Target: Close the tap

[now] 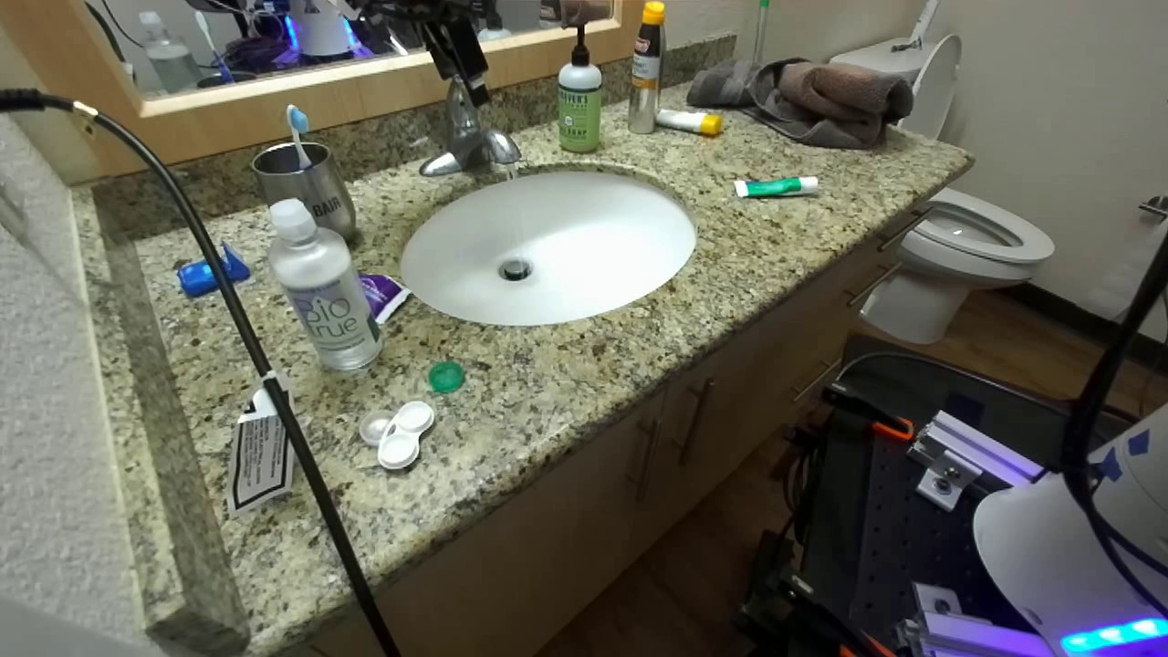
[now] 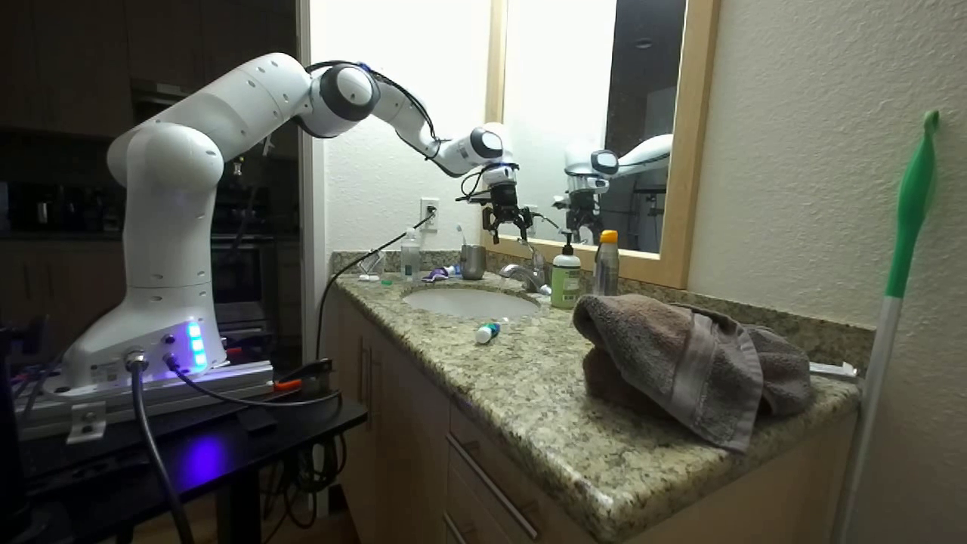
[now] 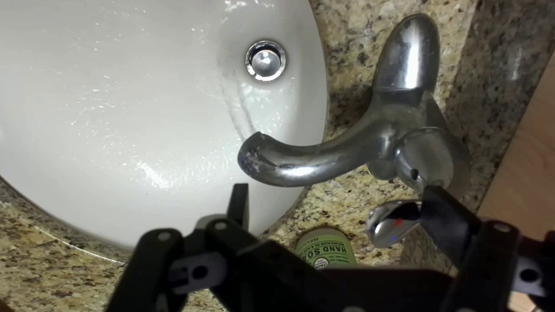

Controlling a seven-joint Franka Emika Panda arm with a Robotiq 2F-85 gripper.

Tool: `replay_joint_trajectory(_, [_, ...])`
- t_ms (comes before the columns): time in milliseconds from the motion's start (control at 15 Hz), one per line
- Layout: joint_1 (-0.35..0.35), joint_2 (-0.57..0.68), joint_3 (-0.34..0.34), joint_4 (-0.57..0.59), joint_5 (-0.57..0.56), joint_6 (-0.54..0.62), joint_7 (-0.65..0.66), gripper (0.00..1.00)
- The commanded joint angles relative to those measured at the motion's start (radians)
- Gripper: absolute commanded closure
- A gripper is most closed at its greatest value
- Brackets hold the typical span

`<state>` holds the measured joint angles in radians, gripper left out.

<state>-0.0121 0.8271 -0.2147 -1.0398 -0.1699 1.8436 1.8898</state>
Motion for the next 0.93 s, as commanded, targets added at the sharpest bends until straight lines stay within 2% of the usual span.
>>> replay_joint_trajectory(0, [-0.002, 0.001, 0.001, 0.005, 0.000, -0.004, -0.001, 0.00])
replay_joint_trajectory(200, [-0.021, 0.115, -0.026, 0.084, -0.016, -0.123, 0.028, 0.00])
replay_joint_trajectory(333, [-0.033, 0.157, -0.032, 0.108, -0.020, -0.192, 0.024, 0.00])
replay_joint_trajectory(600, [-0.034, 0.210, -0.030, 0.227, -0.022, -0.313, 0.019, 0.00])
replay_joint_trajectory(667, [-0.004, 0.130, -0.025, 0.185, -0.018, -0.221, 0.022, 0.00])
replay_joint_trajectory(867, [-0.005, 0.157, -0.028, 0.233, -0.019, -0.253, 0.022, 0.00])
